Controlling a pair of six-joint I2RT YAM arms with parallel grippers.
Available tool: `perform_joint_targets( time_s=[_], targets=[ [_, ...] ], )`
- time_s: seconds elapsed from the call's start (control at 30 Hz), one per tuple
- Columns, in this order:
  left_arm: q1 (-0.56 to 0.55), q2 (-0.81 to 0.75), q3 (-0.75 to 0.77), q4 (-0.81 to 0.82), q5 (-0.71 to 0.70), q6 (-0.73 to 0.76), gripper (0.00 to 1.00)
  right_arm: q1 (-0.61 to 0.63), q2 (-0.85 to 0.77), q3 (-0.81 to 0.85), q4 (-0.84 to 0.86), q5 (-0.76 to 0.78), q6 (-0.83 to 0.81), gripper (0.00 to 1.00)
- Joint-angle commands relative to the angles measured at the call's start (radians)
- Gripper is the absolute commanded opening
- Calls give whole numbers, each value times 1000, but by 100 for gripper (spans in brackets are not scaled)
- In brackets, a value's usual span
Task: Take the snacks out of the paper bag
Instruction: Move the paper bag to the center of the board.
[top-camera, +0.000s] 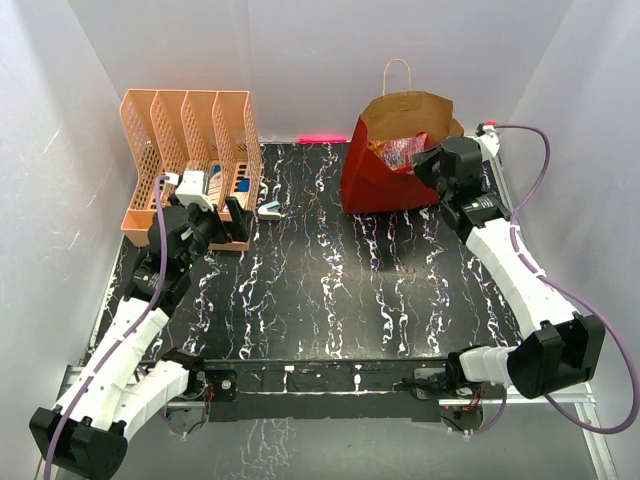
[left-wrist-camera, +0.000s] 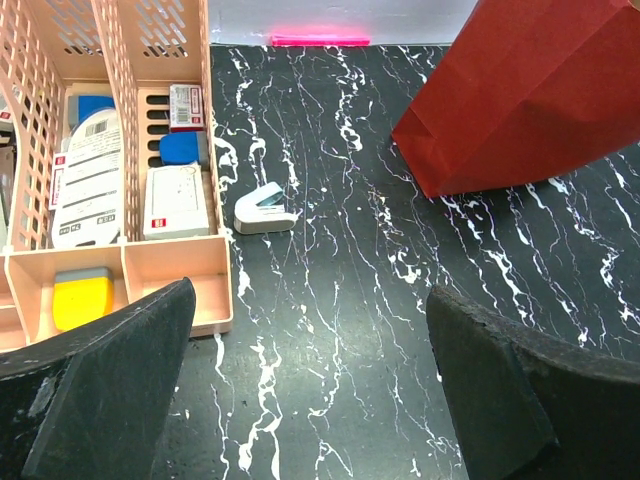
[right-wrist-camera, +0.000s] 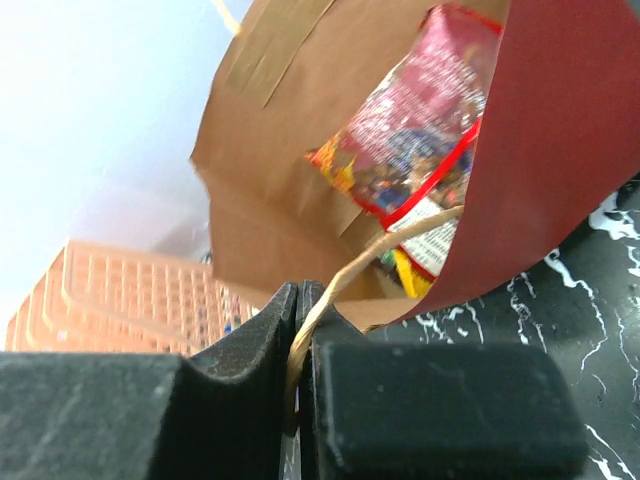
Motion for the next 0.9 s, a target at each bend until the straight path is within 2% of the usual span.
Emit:
perform_joint_targets(
  time_s=[0.0,0.1,0.23,0.37,0.47,0.53,0.67,0.77,0.87],
  targets=[
    [-4,10,-6,14,19,12,98,-1,-100,18,119,-311,-143,7],
    [-4,32,-4,25,63,13,98,-1,-193,-48,162,-518,-211,7],
    [-5,68,7,34,175,-18,99,0,-327,-128,107,-645,-244,7],
    [-7,152,145,10,437,-85,95,0,-471,-121,-105,-594,-334,7],
    [-9,225,267,17,600,-216,95,0,-578,-126,-255,-519,-426,8],
    [-15,254,294,94,704,-327,96,0,-648,-148,-306,-453,-446,8],
    [-55,261,284,189,672,-513,97,-1,-747,-167,-391,-422,-510,8],
    [-97,266,260,208,598,-608,97,-1,-796,-171,-459,-368,-499,8],
    [-143,323,269,214,539,-673,98,0,-857,-212,-458,-361,-478,8]
  ],
)
